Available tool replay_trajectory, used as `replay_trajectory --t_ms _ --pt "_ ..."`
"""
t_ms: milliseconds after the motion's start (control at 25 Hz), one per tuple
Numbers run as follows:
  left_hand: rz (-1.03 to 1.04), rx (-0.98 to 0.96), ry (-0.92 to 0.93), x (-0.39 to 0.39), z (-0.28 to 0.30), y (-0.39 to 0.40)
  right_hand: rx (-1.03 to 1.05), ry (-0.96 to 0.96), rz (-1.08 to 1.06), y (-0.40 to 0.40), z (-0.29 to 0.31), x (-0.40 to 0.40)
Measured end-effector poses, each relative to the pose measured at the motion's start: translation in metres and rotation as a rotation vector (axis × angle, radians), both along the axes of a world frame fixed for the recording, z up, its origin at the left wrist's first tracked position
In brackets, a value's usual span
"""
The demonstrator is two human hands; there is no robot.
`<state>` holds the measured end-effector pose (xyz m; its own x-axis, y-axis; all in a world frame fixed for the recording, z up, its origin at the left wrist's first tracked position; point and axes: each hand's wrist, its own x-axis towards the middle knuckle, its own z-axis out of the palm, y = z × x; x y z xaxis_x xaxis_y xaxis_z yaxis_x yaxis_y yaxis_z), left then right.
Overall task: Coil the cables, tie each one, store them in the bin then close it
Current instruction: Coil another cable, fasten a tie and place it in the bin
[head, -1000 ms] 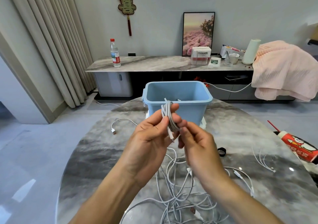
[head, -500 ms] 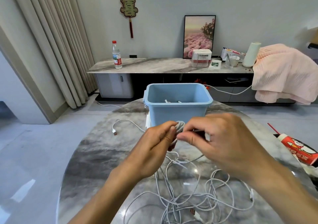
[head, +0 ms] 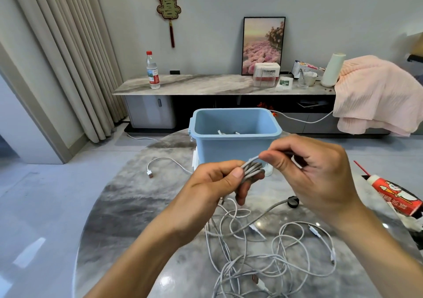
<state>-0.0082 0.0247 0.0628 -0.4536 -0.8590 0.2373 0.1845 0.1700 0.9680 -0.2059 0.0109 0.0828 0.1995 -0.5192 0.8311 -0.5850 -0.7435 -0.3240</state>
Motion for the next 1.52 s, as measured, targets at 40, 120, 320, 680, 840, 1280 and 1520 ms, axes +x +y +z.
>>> replay_trajectory --t_ms 40,120,320,680,840,1280,1520 --pt "0.007 -0.001 0.008 0.000 0.000 0.001 0.030 -0.029 0.019 -0.001 -0.002 -0.001" --pt "0.038 0.011 0.058 0.000 -0.001 0.004 0.136 -0.139 0.081 -0.005 -0.008 0.001" --pt "-0.031 0.231 0.352 0.000 0.007 0.003 0.492 -0.564 0.152 0.003 -0.039 0.034" --pt "0.433 -0.079 0.155 0.014 -0.005 -0.017 1.266 -0.498 0.352 0.058 -0.034 0.085" --pt "0.414 -0.451 -0.355 0.019 -0.009 -0.016 0.631 0.180 0.068 0.044 0.006 0.047" --pt "-0.089 0.010 0.143 -0.003 0.004 0.006 0.149 -0.079 0.086 -0.011 -0.011 -0.001" --pt "-0.035 0.168 0.440 0.005 0.009 0.005 0.377 -0.311 0.037 -0.002 -0.032 0.011"
